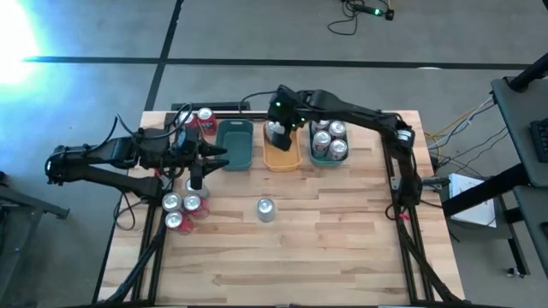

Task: Sort soda cans
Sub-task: Put the blue-white soda can into the yellow bin

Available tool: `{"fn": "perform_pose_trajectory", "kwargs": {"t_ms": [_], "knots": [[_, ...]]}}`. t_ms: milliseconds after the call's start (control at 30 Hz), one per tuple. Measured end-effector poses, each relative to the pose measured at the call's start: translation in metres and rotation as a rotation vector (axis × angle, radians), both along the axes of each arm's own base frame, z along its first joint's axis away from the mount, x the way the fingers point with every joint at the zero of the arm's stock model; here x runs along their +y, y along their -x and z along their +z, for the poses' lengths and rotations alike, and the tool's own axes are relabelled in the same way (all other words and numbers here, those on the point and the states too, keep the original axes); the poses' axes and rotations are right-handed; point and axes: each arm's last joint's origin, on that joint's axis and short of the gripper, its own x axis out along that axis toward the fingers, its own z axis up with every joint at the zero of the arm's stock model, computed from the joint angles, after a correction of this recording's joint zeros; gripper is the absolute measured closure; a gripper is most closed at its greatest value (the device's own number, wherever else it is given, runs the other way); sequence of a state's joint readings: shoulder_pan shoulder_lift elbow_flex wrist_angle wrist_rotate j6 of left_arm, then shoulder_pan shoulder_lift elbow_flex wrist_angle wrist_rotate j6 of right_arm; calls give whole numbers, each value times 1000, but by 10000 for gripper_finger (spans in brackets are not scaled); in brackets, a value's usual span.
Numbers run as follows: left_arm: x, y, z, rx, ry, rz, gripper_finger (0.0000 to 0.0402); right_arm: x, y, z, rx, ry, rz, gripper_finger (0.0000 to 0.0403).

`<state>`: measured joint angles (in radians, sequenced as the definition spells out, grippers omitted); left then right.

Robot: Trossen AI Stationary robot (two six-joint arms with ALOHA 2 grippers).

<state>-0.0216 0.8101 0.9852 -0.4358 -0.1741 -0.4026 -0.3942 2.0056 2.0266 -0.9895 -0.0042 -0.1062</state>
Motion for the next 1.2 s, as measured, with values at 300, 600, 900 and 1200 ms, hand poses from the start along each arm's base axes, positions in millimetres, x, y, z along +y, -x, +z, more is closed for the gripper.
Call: {"fn": "perform_pose_trajectory", "kwargs": {"t_ms": [300, 600, 900, 1200], "knots": [[-3, -1, 0, 1, 21, -83, 212, 115, -4, 36, -88, -11, 315, 39], [-9, -1, -1, 6, 58, -210, 212, 208, -27, 3, -91, -98, 397, 39], [-23, 6, 2, -6, 93, -305, 212, 212, -34, -39, -49, -98, 273, 39], [-36, 7, 1, -2, 119, -312, 212, 217, -32, -54, -36, -133, 266, 39]]}}
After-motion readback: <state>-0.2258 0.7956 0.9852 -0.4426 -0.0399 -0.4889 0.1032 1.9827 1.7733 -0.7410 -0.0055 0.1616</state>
